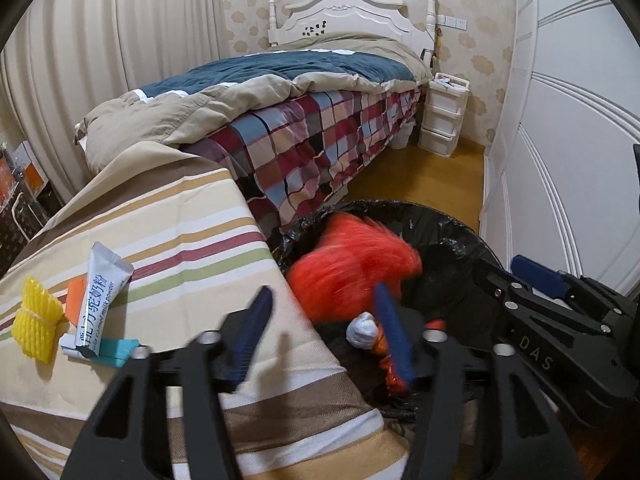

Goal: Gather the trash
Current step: 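Open both tools to drop the net and bottle into the bin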

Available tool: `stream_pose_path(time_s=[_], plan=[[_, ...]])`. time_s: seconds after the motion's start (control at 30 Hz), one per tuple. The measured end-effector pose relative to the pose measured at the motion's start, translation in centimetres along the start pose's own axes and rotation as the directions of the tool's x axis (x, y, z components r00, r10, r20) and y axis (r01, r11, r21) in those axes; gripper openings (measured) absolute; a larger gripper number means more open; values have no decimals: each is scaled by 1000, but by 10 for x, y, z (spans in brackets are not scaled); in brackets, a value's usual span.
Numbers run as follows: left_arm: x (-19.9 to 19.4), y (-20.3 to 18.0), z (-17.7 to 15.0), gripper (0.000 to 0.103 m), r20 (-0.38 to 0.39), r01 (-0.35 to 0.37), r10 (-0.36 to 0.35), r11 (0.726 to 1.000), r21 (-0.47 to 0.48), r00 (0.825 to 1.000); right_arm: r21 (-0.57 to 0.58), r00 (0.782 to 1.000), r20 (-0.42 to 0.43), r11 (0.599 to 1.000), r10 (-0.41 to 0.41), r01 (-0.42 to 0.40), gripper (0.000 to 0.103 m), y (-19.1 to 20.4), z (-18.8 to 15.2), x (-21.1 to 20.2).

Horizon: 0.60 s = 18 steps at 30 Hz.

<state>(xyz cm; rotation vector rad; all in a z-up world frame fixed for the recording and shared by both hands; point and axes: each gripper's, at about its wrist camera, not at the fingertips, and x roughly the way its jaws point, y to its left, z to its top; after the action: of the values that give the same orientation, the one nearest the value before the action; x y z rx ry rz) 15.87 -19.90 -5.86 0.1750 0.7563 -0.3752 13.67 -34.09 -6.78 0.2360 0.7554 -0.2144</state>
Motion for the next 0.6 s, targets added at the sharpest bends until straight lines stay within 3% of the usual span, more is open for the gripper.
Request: stream_pose_path(time_s=[0.13,0.4,0.6], plan=[[-5,3,-2,73,13,-6,7,1000,-4,1000,8,1000,4,1000,-8,8,46,-2,-2,-3],[-14,17,-10,77,15,-40,40,999,-26,999,10,1000,13,1000,-8,8,58,3,-7,-11],[-25,40,-19,78,14,-70,71,996,-63,997,6,1000,14,1000,6,-7,61,13,-11,-19]])
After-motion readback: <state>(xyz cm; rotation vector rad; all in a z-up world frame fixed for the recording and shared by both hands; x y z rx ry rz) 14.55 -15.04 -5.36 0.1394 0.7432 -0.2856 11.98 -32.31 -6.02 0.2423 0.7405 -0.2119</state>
